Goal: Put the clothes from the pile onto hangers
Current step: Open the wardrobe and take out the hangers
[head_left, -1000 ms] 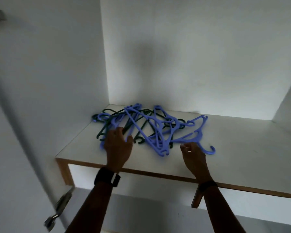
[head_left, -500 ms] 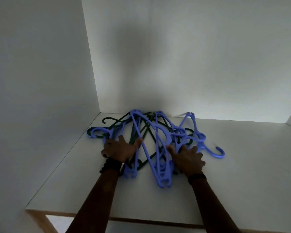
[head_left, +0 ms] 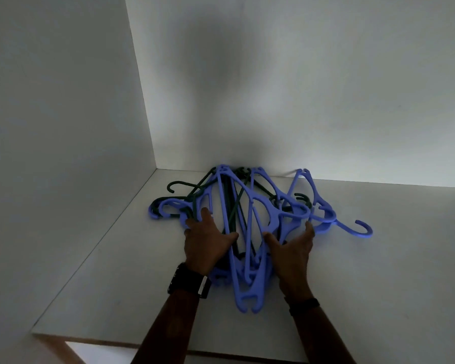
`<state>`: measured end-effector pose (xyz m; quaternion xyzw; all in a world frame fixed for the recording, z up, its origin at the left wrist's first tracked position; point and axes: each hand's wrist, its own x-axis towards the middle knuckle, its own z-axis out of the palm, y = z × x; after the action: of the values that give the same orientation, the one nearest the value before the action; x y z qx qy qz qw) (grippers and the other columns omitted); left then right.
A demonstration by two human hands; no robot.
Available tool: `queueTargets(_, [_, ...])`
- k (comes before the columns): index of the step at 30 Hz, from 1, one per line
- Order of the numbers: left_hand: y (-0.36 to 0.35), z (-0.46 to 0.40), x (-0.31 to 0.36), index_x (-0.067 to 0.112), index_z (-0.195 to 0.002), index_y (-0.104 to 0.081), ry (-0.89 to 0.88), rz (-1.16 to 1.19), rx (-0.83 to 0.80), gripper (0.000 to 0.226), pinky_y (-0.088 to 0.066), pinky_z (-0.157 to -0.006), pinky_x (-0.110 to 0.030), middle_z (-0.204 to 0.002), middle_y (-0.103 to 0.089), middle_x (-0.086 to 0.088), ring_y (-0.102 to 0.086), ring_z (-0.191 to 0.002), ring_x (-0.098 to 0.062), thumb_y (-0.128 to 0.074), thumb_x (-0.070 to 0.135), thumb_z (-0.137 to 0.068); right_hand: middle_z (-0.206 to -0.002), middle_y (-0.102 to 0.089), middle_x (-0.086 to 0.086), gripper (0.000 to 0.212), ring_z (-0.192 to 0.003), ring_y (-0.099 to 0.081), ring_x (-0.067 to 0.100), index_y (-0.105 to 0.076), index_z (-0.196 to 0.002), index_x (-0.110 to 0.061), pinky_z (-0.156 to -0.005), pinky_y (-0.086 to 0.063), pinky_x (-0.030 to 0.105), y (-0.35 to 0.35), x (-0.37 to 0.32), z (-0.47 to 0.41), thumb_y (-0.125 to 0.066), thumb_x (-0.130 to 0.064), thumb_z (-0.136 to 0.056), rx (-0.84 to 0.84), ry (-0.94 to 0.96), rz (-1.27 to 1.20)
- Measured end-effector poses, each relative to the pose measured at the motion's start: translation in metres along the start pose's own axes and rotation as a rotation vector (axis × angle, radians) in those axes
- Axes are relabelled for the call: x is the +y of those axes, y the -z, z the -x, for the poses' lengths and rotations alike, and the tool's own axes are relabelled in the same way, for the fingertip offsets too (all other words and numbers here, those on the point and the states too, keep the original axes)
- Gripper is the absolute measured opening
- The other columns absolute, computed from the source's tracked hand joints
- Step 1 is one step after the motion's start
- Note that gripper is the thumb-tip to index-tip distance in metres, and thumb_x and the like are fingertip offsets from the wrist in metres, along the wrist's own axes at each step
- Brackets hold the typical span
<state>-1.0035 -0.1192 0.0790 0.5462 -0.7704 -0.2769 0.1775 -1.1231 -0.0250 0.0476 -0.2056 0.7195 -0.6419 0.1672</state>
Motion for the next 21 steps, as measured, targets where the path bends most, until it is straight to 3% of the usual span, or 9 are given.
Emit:
queueTargets(2, [-0.005, 0.007, 0.004, 0.016, -0.145, -0.019, -0.009, 0.126, 0.038, 0.092, -0.039, -0.095, -0.038, -0.136, -0.033, -0.024, -0.043, -0.119, -0.040, -0.074, 0.044, -0.076, -0.152, -0.023, 0.011, 0.118, -0.136, -0.034, 0.032, -0.005, -0.150, -0.022, -0.108, -0.037, 0.054, 0.002, 0.005, -0.007, -0.086, -0.018, -0.065, 0.044, -0.094, -0.215])
queueTargets(4, [-0.011, 0.012, 0.009, 0.019, -0.148, -0.015, 0.000, 0.287, 0.064, 0.098, -0.039, -0.094, -0.037, -0.136, -0.033, -0.023, -0.044, -0.119, -0.039, -0.078, 0.037, -0.075, -0.136, -0.042, 0.015, 0.107, -0.112, -0.054, 0.034, -0.012, -0.147, -0.024, -0.082, -0.055, 0.049, 0.007, 0.008, -0.012, -0.083, -0.009, -0.068, 0.034, -0.204, -0.499])
queueTargets(6, [-0.019, 0.017, 0.014, 0.021, -0.151, -0.010, 0.001, 0.416, 0.101, 0.103, -0.038, -0.094, -0.036, -0.137, -0.033, -0.022, -0.042, -0.121, -0.038, -0.079, 0.028, -0.075, -0.104, -0.054, 0.021, 0.077, -0.077, -0.059, 0.030, -0.032, -0.137, -0.010, -0.050, -0.054, 0.032, 0.014, 0.007, -0.015, -0.073, 0.004, -0.073, -0.041, -0.268, -0.754])
queueTargets(8, [-0.025, 0.019, 0.016, 0.020, -0.151, -0.007, 0.039, 0.546, 0.143, 0.107, -0.038, -0.096, -0.035, -0.141, -0.033, -0.022, -0.040, -0.125, -0.036, -0.080, 0.020, -0.074, -0.084, -0.057, 0.022, 0.037, -0.059, -0.057, 0.029, -0.056, -0.114, 0.002, -0.043, -0.048, 0.026, 0.024, 0.003, -0.015, -0.068, 0.001, -0.079, -0.119, -0.305, -0.777])
queueTargets(10, [-0.027, 0.017, 0.014, 0.020, -0.152, -0.003, 0.096, 0.677, 0.168, 0.110, -0.039, -0.093, -0.033, -0.145, -0.033, -0.021, -0.041, -0.127, -0.036, -0.081, 0.015, -0.073, -0.074, -0.056, 0.022, 0.005, -0.054, -0.055, 0.028, -0.065, -0.089, -0.001, -0.041, -0.045, 0.026, 0.030, 0.000, -0.016, -0.061, -0.005, -0.088, -0.229, -0.291, -0.685])
queueTargets(14, [-0.024, 0.011, 0.016, 0.019, -0.151, 0.003, 0.151, 0.872, 0.154, 0.115, -0.041, -0.088, -0.033, -0.148, -0.033, -0.014, -0.045, -0.125, -0.032, -0.080, 0.006, -0.073, -0.087, -0.069, 0.021, 0.028, -0.065, -0.058, 0.030, -0.075, -0.086, -0.004, -0.052, -0.043, 0.034, 0.032, -0.006, -0.022, -0.062, -0.029, -0.087, -0.442, -0.262, -0.582])
queueTargets(17, [-0.026, 0.005, 0.016, 0.010, -0.148, -0.006, 0.222, 1.041, 0.137, 0.111, -0.051, -0.079, -0.038, -0.131, -0.051, -0.018, -0.060, -0.102, -0.033, -0.081, 0.000, -0.068, -0.091, -0.072, 0.018, 0.029, -0.072, -0.054, 0.034, -0.078, -0.085, -0.012, -0.057, -0.038, 0.037, 0.027, -0.009, -0.024, -0.060, -0.035, -0.088, -0.457, -0.222, -0.501])
queueTargets(19, [-0.027, 0.003, 0.010, -0.006, -0.136, -0.029, 0.248, 1.167, 0.085, 0.084, -0.055, -0.062, -0.033, -0.109, -0.062, -0.028, -0.065, -0.077, -0.025, -0.079, -0.004, -0.069, -0.085, -0.072, 0.015, 0.034, -0.070, -0.055, 0.033, -0.077, -0.086, -0.013, -0.057, -0.043, 0.037, 0.027, -0.010, -0.026, -0.055, -0.038, -0.090, -0.413, -0.235, -0.481])
queueTargets(21, [-0.025, 0.006, 0.011, -0.008, -0.105, -0.059, 0.248, 1.204, -0.013, 0.027, -0.053, -0.051, -0.023, -0.083, -0.067, -0.020, -0.064, -0.059, -0.016, -0.068, -0.004, -0.080, -0.086, -0.070, 0.019, 0.051, -0.073, -0.063, 0.033, -0.071, -0.100, -0.006, -0.060, -0.052, 0.038, 0.032, -0.013, -0.032, -0.046, -0.050, -0.091, -0.380, -0.327, -0.541])
